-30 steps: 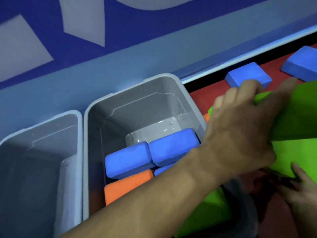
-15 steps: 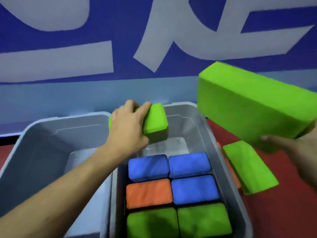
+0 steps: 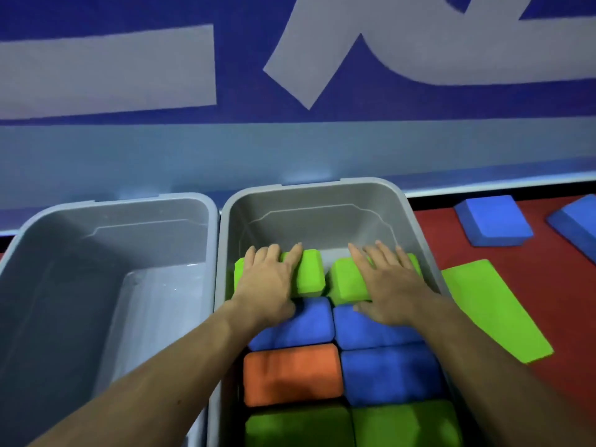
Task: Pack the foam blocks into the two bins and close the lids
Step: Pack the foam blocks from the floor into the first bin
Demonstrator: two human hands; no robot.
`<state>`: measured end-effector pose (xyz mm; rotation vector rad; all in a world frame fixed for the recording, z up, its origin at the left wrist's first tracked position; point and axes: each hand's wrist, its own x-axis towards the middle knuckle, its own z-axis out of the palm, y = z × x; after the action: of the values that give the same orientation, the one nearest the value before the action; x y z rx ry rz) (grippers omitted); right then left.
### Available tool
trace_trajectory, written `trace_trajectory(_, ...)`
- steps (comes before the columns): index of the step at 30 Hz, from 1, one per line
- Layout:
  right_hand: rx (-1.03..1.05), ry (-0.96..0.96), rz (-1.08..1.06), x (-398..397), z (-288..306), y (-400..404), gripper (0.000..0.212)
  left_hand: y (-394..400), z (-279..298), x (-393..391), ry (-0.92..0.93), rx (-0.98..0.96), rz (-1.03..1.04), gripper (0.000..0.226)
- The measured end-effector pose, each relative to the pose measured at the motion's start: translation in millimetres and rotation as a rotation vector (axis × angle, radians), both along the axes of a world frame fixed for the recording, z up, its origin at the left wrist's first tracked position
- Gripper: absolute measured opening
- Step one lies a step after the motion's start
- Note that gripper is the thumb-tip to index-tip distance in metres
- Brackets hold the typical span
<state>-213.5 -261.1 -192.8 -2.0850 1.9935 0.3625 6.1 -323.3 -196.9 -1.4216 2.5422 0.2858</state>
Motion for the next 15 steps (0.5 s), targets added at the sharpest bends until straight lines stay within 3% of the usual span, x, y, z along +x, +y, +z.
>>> trace_trajectory(5,0.029,-0.095,-0.113,18.0,-56.8,-12.6,0.114,0.4,-36.8,-12.4,-0.050,0.205,0.079,0.112)
trace_trajectory(8,0.082,-0.107,-0.122,19.0,-55.7,-22.3,0.110,-5.6,-31.5,-20.1,-0.129,0.245,0.080,0.113)
trace_trajectory(10,0.037,-0.262,-0.139,12.0,-40.3,-18.7,0.104,-4.7,-24.2,-20.7,-0.161,0.269,0.079,0.111)
trace_trajectory(13,-0.402,-0.628,-0.324,-23.5,-3.3,6.1,0.072,2.5,-13.4,-28.8,-0.053,0.175,0.063,0.103)
trace_trajectory(15,-0.677,-0.680,-0.552,-61.1,8.2,38.3,0.038,10.1,-12.5,-51.2,0.084,0.026,-0.035,0.093)
